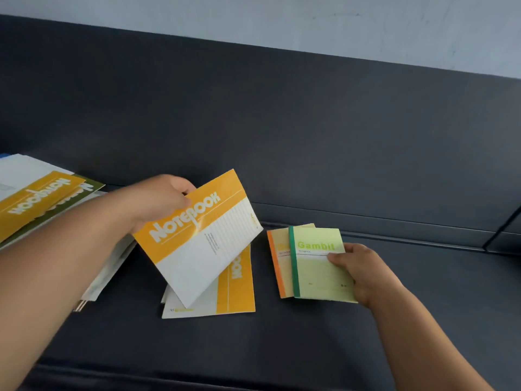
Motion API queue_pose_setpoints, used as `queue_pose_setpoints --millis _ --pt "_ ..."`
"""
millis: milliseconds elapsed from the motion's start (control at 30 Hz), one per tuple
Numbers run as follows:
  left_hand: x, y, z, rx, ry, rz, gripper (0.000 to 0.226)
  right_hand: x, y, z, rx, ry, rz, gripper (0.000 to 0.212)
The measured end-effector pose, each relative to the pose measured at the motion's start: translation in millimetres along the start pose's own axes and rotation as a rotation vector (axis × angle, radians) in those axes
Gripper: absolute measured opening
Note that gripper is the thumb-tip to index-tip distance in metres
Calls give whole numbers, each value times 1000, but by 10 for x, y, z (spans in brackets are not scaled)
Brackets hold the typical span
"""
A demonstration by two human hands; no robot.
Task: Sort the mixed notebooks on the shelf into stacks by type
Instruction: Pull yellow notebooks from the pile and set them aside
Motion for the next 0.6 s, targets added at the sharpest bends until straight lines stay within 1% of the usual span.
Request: queue_pose_setpoints --millis 133,233,333,400,433,467,500,533,600 --pt "-85 -15 47 -30 -4 -19 23 -29 -3 -132 138 171 -91 22" --pt "-128 -21 153 -65 -31 -9 23 -98 17 -136 264 401 -183 19" --pt "-105 -18 253 -106 -97 12 22 -98 81 -85 310 583 -196 18" --pt "-31 9 322 -166 -146 28 20 -175 163 -75 342 631 -268 32" --pt "27 37 358 -200 -180 48 20 -282 243 -42 342 569 -355 39" --pt "94 64 390 -226 -226 77 21 -424 349 24 315 473 -463 43" --pt "160 86 415 -246 -282 106 21 -590 478 127 251 372 -566 44" --pt "217 118 441 -267 -344 132 22 -742 593 272 146 291 -638 46" --pt "328 176 489 -289 -465 190 22 -923 739 577 -98 185 -658 49"
Point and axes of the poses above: each hand's wrist, its own y-axis away from the middle knuckle, its own z-axis out of the palm, x = y × z, the point moved 7 cm from there along -y, towards the middle knuckle, and after that the axes turned 4 degrees about x, right-handed, at the moved point
